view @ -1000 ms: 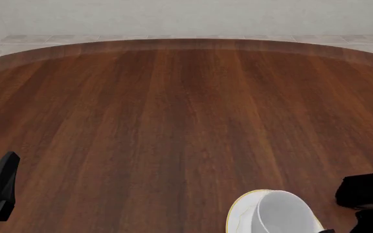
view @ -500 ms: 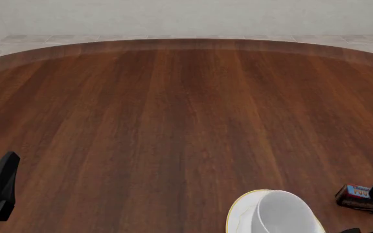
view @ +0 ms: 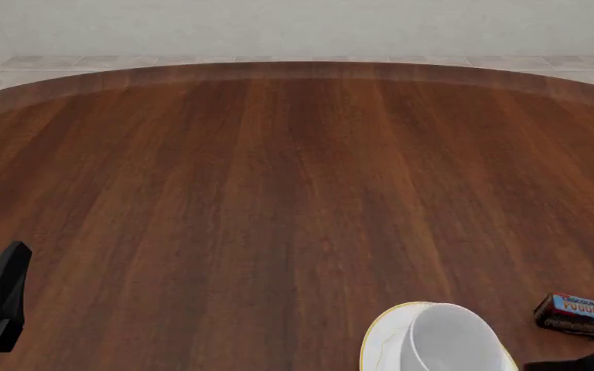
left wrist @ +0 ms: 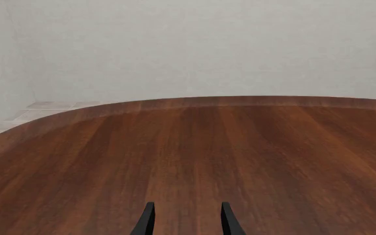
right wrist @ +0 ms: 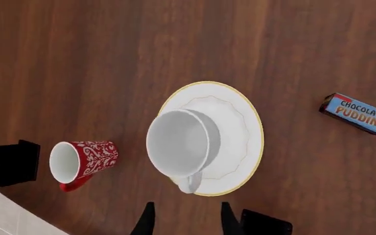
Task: Put the white mug on the plate.
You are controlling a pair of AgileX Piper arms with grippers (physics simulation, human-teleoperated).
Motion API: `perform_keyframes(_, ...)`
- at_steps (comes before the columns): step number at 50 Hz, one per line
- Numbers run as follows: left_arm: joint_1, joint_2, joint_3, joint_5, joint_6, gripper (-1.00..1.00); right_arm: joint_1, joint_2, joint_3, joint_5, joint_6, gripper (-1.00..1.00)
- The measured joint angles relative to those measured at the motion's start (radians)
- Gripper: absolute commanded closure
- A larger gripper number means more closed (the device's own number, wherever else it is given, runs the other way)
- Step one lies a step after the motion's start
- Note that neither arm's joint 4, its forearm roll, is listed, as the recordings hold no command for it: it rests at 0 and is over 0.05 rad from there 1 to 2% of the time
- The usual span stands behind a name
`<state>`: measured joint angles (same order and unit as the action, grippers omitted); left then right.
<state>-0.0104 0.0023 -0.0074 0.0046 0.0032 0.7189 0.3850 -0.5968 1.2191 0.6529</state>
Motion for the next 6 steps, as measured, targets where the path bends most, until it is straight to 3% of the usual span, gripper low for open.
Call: perform_keyframes(6, 0.000, 0.000, 0.000, 0.000, 0.000, -1.00, -0.030, -0.035, -0.014, 0.000, 0.003, -1.00)
